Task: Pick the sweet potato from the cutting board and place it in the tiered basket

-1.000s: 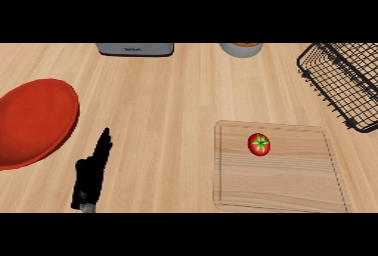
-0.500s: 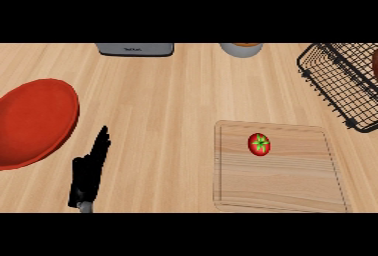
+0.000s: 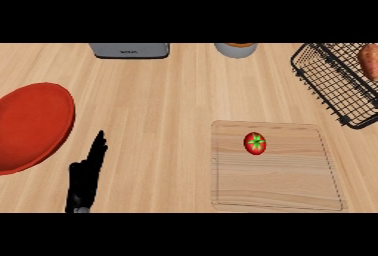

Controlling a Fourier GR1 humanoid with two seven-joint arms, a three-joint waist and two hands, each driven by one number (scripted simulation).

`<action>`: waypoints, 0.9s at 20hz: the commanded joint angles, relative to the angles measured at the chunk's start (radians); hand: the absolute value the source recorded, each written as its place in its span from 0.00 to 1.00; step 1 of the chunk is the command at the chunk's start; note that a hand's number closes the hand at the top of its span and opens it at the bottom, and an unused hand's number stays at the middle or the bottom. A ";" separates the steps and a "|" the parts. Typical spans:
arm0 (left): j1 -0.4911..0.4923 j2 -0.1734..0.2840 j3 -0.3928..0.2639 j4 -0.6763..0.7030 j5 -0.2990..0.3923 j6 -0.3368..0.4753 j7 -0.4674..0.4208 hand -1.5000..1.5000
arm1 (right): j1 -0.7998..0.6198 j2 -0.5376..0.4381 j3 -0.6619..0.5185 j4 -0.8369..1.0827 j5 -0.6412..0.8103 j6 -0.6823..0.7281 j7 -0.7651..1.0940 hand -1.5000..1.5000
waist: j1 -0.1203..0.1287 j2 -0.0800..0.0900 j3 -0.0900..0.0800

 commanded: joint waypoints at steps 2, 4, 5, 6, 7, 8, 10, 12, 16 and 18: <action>0.016 -0.018 0.015 0.048 0.002 0.005 -0.057 0.50 | 0.088 -0.091 -0.045 -0.096 -0.030 -0.018 0.095 0.00 | -0.029 -0.008 -0.002; 0.049 0.007 0.023 -0.021 0.005 0.013 -0.001 0.50 | 0.207 -0.069 -0.086 -0.185 -0.076 0.014 0.097 0.00 | -0.055 -0.020 -0.002; 0.070 0.010 0.029 -0.010 0.015 -0.001 -0.027 0.50 | 0.261 -0.073 -0.113 -0.215 -0.105 0.048 0.102 0.00 | -0.057 -0.019 -0.002; 0.066 -0.005 0.024 -0.015 0.004 0.024 -0.014 0.50 | 0.299 -0.074 -0.118 -0.259 -0.117 0.090 0.105 0.00 | -0.076 -0.025 -0.003; 0.036 -0.010 0.020 -0.026 0.008 0.022 0.025 0.50 | 0.314 -0.101 -0.127 -0.314 -0.128 0.113 0.133 0.00 | -0.071 -0.022 -0.003; 0.022 0.010 0.040 0.001 0.006 0.018 0.024 0.50 | 0.381 -0.063 -0.160 -0.354 -0.172 0.150 0.122 0.00 | -0.077 -0.021 -0.003; 0.062 0.021 0.067 -0.004 0.033 0.008 -0.006 0.50 | 0.457 -0.108 -0.206 -0.422 -0.200 0.209 0.145 0.00 | -0.098 -0.028 -0.004; 0.055 -0.013 0.022 -0.029 -0.005 0.041 0.019 0.50 | 0.565 -0.115 -0.252 -0.496 -0.234 0.289 0.185 0.00 | -0.090 -0.023 -0.003; 0.098 0.004 0.044 -0.040 0.019 0.016 -0.017 0.50 | 0.759 -0.048 -0.379 -0.667 -0.350 0.440 0.172 0.00 | -0.102 -0.025 -0.003; 0.079 0.014 0.063 -0.016 0.022 0.014 -0.023 0.50 | 0.838 -0.029 -0.456 -0.734 -0.421 0.534 0.185 0.00 | -0.106 -0.022 -0.003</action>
